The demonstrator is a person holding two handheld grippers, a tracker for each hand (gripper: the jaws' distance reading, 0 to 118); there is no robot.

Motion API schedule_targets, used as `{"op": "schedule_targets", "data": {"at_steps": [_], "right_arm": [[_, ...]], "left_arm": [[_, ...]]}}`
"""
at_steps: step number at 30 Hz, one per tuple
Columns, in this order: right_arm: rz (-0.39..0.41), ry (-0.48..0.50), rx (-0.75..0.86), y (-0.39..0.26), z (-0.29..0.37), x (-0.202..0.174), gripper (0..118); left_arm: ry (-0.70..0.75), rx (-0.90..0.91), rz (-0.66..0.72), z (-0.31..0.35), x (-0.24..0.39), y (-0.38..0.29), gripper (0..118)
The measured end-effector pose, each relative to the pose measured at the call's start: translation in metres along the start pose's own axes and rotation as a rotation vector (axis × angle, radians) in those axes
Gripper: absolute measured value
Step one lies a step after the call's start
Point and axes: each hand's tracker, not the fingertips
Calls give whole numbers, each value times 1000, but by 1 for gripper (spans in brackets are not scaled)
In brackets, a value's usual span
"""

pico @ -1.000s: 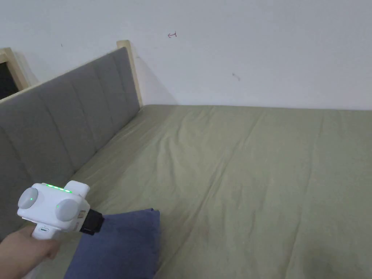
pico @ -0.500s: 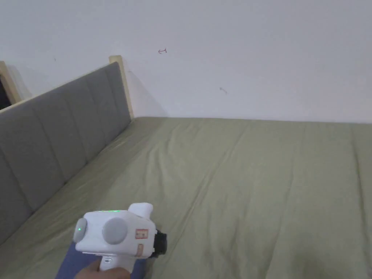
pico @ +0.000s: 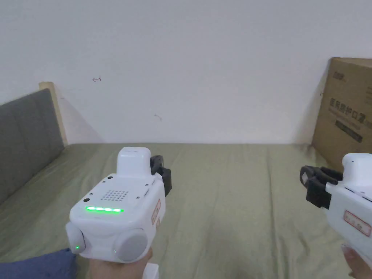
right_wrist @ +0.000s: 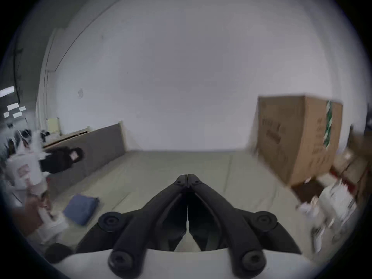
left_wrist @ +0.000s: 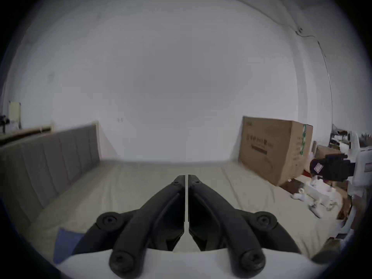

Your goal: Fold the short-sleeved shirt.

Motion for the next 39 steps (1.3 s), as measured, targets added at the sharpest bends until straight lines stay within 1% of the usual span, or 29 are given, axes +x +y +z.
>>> {"op": "schedule_targets", "data": {"at_steps": [2, 4, 6, 7, 8, 9, 10, 11, 12, 13, 15, 16, 17, 20, 22, 25, 28, 33, 39], "right_arm": [[7, -87, 49, -2, 0, -6, 0], [-33, -98, 85, -3, 3, -10, 0], [-29, -121, 103, -6, 5, -15, 0], [-9, -135, 110, -9, 7, -18, 2], [12, -156, 114, -10, 9, -22, 12], [27, -172, 116, -12, 12, -25, 30], [30, -173, 118, -14, 13, -26, 55], [29, -171, 118, -16, 16, -26, 72], [31, -171, 121, -17, 18, -30, 85], [37, -174, 122, -19, 19, -32, 98], [43, -177, 119, -21, 21, -35, 111], [49, -179, 120, -20, 23, -38, 115], [53, -184, 127, -21, 26, -40, 117], [69, -184, 149, -19, 32, -46, 117], [73, -181, 156, -18, 34, -49, 117], [75, -166, 154, -19, 33, -51, 117], [92, -179, 137, -24, 31, -52, 117], [46, -178, 114, -27, 32, -50, 117], [55, -175, 92, -28, 31, -49, 117]], "left_arm": [[42, 63, -44, 11, 13, 0, 2], [73, 111, -60, 21, 21, -4, 2], [90, 130, -52, 31, 29, -7, 2], [94, 128, -51, 35, 32, -11, 3], [103, 132, -50, 39, 34, -12, 4], [109, 134, -46, 42, 36, -13, 10], [111, 133, -41, 45, 38, -14, 37], [122, 131, -40, 46, 38, -15, 72], [120, 123, -42, 46, 38, -15, 104], [117, 111, -48, 46, 38, -17, 118], [123, 160, -81, 54, 42, -21, 118], [127, 147, -93, 54, 44, -22, 118], [125, 140, -100, 55, 45, -23, 118], [86, 118, -69, 56, 44, -21, 118], [88, 118, -58, 57, 45, -23, 118], [89, 110, -57, 57, 43, -23, 118], [83, 103, -67, 58, 42, -22, 118], [79, 91, -27, 59, 37, -20, 118], [83, 80, -10, 59, 34, -19, 118]]}}
